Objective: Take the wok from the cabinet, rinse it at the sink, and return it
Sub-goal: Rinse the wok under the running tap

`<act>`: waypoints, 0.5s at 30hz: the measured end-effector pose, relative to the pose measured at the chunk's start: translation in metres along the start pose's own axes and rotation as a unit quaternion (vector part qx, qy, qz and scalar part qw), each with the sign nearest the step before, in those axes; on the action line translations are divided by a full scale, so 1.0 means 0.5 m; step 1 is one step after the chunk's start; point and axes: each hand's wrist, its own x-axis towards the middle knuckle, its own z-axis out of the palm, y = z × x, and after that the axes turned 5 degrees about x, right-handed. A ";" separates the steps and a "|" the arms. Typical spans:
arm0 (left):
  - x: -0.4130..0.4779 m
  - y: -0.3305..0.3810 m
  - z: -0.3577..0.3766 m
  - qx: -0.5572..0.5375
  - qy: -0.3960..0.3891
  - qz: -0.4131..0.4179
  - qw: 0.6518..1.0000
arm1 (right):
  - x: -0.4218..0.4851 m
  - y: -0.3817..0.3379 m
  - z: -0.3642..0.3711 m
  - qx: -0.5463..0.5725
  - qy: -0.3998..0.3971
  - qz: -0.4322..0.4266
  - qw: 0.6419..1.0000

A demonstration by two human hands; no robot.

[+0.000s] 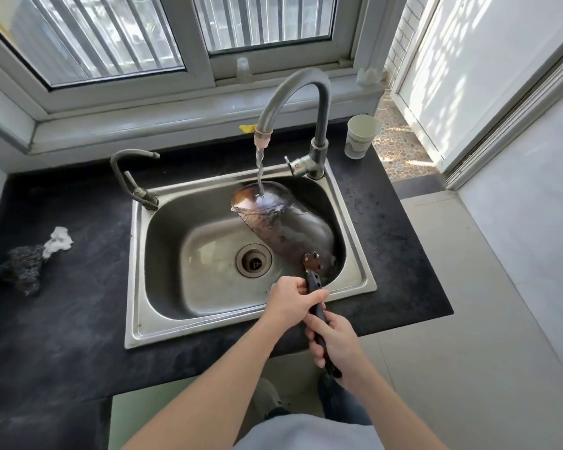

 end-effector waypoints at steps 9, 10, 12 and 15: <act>0.000 -0.002 0.000 -0.051 0.008 -0.014 0.999 | 0.003 -0.004 0.000 0.004 -0.006 0.001 1.000; 0.000 -0.003 0.001 -0.057 0.009 -0.014 0.998 | 0.003 -0.005 -0.002 0.000 -0.008 -0.002 1.000; 0.000 0.000 0.003 -0.075 0.011 -0.015 0.997 | 0.002 -0.009 -0.007 -0.015 -0.011 -0.012 1.000; 0.003 0.003 0.005 -0.108 0.005 -0.028 0.994 | 0.003 -0.014 -0.015 -0.028 -0.018 -0.024 0.999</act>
